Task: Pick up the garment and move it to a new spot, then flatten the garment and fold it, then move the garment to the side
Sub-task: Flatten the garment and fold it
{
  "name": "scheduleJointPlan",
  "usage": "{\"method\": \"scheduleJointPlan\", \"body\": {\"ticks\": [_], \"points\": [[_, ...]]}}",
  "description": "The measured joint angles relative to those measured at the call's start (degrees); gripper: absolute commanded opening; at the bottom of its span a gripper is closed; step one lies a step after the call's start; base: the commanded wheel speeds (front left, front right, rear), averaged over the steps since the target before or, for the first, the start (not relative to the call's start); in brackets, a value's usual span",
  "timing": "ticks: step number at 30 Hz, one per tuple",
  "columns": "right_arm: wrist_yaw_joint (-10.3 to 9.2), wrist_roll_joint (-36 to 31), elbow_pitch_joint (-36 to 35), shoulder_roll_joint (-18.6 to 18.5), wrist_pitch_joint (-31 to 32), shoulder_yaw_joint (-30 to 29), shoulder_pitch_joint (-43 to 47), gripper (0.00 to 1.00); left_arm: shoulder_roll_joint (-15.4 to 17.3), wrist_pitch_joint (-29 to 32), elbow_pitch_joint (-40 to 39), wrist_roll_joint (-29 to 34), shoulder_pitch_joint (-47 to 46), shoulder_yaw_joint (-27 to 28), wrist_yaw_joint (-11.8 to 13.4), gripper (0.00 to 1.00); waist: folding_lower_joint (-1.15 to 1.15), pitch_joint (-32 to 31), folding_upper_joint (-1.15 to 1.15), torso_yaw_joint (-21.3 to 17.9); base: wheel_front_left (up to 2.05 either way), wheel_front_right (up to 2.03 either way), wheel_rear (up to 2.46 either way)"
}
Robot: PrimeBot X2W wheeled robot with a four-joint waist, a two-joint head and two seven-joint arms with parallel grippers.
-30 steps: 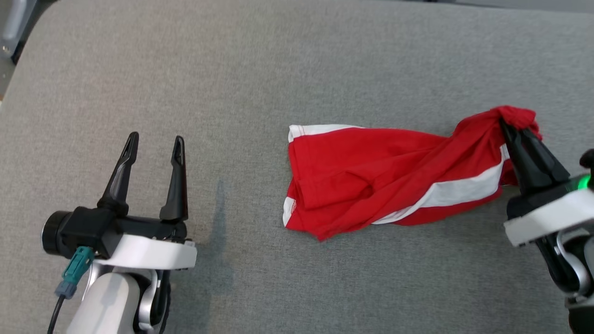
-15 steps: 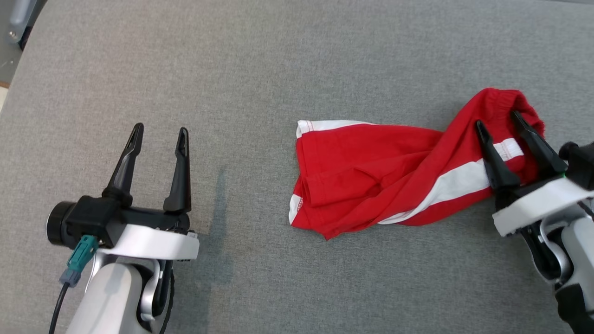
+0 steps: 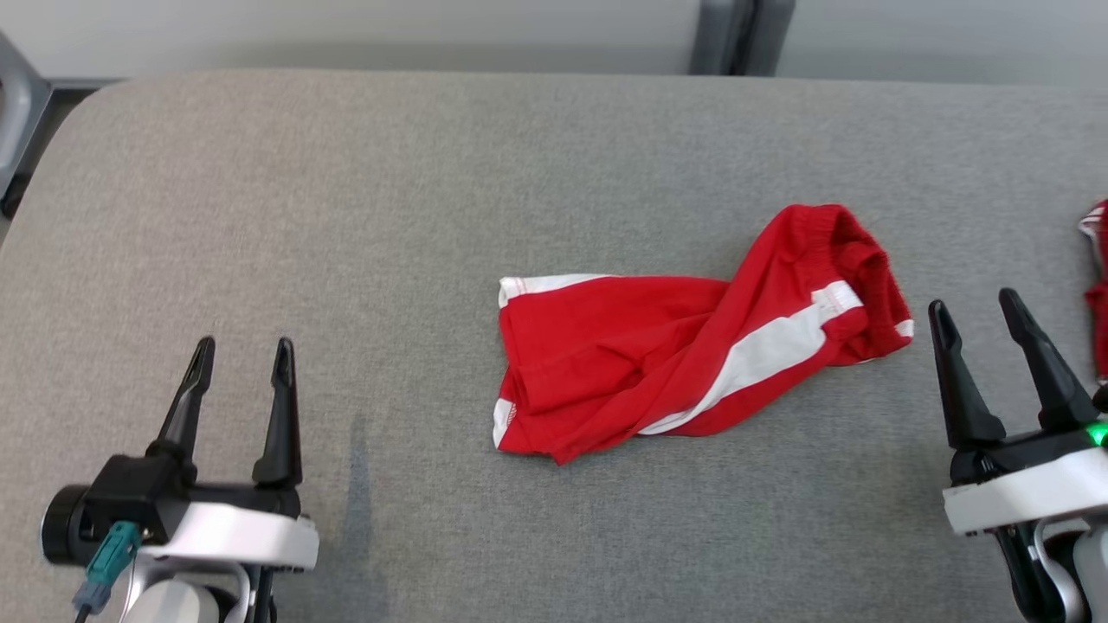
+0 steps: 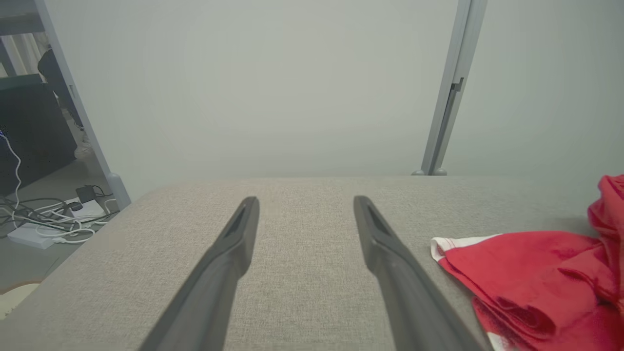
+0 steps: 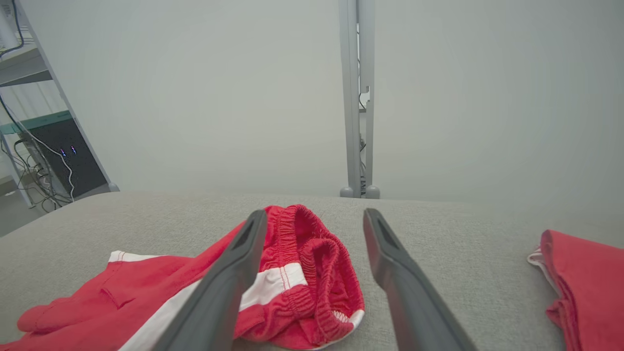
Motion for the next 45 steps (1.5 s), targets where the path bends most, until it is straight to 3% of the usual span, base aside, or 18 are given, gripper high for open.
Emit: {"method": "scheduleJointPlan", "body": {"ticks": [15,32,39,45], "points": [[0.0,-3.87,-8.33,5.66,5.1,-4.44,11.85,1.0,1.27,2.64,-2.91,-0.77,8.16,0.05,1.47,1.0,0.0,-8.09,0.0,-4.07,0.0,0.0,0.0],[0.0,-4.34,-10.65,7.25,6.73,-5.35,13.56,1.0,1.74,4.28,-5.19,-0.86,9.31,-1.23,2.24,1.0,0.0,-9.05,0.0,-4.54,0.0,0.0,0.0],[0.0,-4.2,-11.12,7.13,6.72,-4.87,12.67,1.0,0.22,9.45,-5.25,-1.98,4.2,-6.56,-1.64,1.0,0.0,-6.9,0.0,-4.55,0.0,0.0,0.0],[0.0,-3.67,-10.83,6.8,6.22,-3.39,11.07,1.0,-2.21,16.83,-0.56,-3.5,0.17,-12.32,-4.99,1.0,0.0,-4.12,0.0,-5.75,0.0,0.0,0.0]]}}
